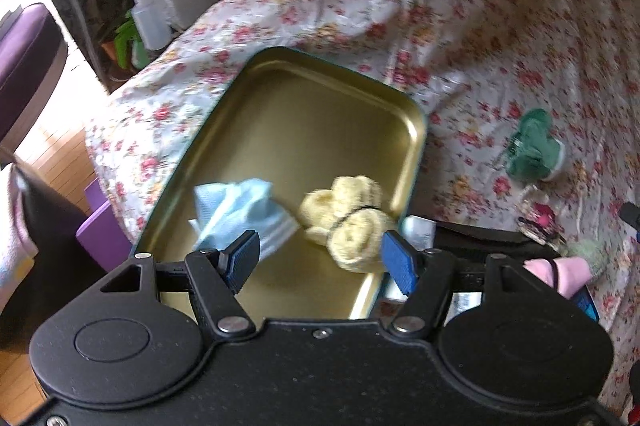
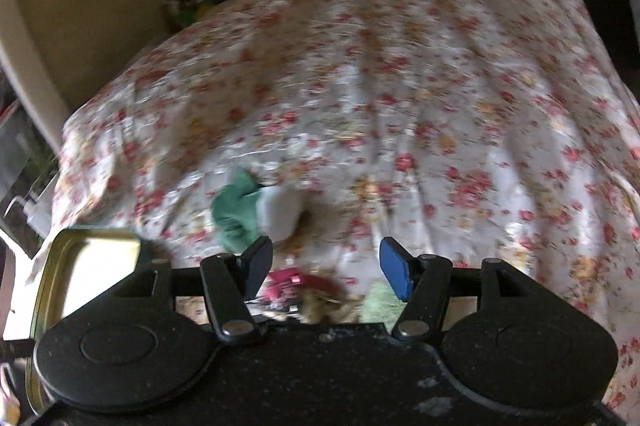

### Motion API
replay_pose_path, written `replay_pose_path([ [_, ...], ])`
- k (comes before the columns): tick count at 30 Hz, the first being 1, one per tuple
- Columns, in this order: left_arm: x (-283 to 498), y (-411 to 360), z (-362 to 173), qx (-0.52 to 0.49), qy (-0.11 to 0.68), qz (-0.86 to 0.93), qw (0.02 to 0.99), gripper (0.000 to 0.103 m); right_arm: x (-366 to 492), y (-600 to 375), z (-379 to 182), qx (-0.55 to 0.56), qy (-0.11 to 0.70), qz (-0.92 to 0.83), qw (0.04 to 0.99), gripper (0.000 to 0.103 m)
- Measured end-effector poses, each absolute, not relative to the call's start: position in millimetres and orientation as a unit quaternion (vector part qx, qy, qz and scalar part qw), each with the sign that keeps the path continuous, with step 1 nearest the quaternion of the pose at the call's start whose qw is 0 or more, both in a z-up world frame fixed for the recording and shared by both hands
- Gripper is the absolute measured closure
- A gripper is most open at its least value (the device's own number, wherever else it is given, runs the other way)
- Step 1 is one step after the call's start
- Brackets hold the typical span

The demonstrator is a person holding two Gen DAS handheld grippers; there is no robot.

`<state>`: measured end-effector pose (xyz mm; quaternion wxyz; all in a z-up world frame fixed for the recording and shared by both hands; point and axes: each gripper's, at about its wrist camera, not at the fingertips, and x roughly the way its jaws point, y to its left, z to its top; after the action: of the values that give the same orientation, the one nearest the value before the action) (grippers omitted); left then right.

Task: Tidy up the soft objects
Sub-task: 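Grasp the green knitted ball with the right tool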

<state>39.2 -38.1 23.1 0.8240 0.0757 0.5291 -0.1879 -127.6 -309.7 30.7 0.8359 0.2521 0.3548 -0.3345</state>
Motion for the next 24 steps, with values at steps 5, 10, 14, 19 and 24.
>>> replay_pose_path([
  [5, 30, -62, 21, 0.092, 0.528, -0.216, 0.816, 0.04, -141, -334, 19, 0.282, 0.374, -0.369, 0.803, 0.043],
  [10, 22, -81, 18, 0.097, 0.531, -0.244, 0.806, 0.04, -142, -350, -4, 0.32, 0.411, -0.368, 0.77, 0.04],
  [14, 16, -95, 18, 0.102, 0.528, -0.264, 0.801, 0.04, -138, -348, -14, 0.332, 0.426, -0.36, 0.76, 0.038],
  [19, 13, -105, 17, 0.103, 0.524, -0.28, 0.798, 0.039, -128, -346, -24, 0.316, 0.443, -0.38, 0.748, 0.035],
  [24, 14, -109, 15, 0.094, 0.524, -0.288, 0.796, 0.039, -122, -352, -40, 0.331, 0.462, -0.378, 0.731, 0.035],
])
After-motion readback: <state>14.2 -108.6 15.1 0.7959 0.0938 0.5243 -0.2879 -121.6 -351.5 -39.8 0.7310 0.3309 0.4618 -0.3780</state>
